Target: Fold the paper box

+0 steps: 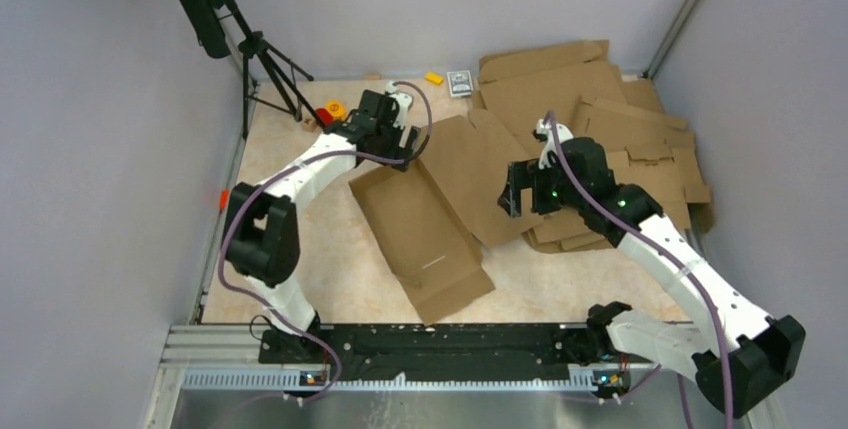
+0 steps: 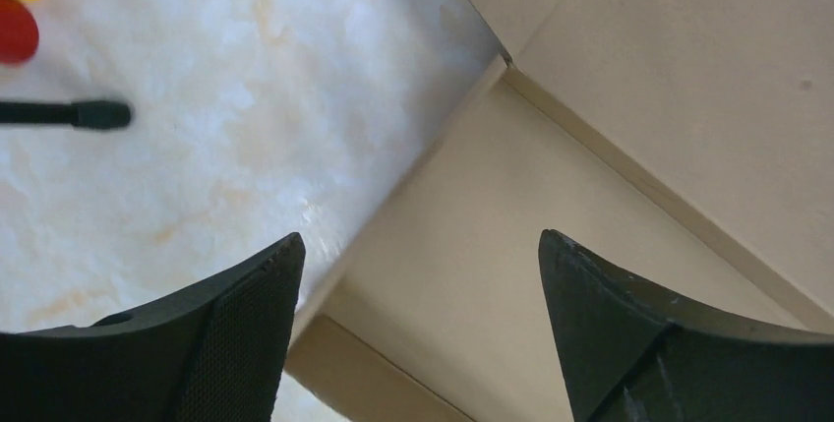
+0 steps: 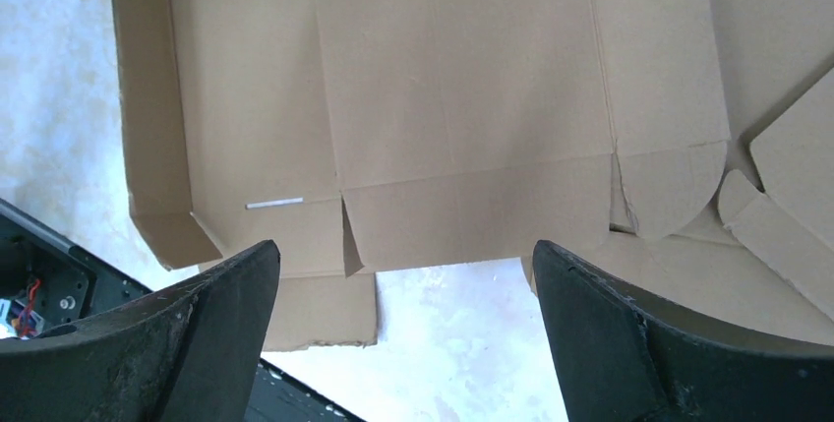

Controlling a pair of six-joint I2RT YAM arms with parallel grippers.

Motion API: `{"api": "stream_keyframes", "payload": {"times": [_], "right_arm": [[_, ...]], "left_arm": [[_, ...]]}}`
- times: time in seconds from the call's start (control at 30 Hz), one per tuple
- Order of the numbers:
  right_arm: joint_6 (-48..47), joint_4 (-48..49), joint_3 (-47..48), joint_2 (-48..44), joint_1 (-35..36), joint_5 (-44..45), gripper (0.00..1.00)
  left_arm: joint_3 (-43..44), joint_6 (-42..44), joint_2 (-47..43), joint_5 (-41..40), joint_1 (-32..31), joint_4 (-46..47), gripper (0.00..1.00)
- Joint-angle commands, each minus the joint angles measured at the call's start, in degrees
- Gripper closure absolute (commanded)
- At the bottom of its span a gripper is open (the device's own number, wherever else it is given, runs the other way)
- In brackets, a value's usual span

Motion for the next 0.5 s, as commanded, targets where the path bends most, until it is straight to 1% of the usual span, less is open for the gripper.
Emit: {"api": "stream_keyframes", "payload": {"times": [0.0, 0.07, 0.17, 0.37, 0.47], "right_arm": [[0.5, -2.1, 1.0, -3.2, -0.1, -0.4, 0.02], [0.4, -2.5, 1.3, -3.4, 0.0, -0.2, 0.02], [0.5, -2.3, 1.9, -3.0, 0.0, 0.1, 0.02], [1.2, -1.0, 1.2, -2.3, -0.1, -0.3, 0.02], [1.7, -0.5, 0.1, -2.2, -0.1, -0.2, 0.02]], "left_arm": [[7.9, 12.0, 6.0, -1.1, 0.0, -4.2, 0.12], [10.2, 14.4, 8.9, -0.7, 0.1, -5.6, 0.14], [14.1, 15.4, 13.3, -1.9, 0.1, -8.8, 0.2], [18.8, 15.3, 19.3, -3.0, 0.1, -12.6, 0.43], [19.2, 15.2, 20.5, -2.8, 0.1, -14.4, 0.46]]}}
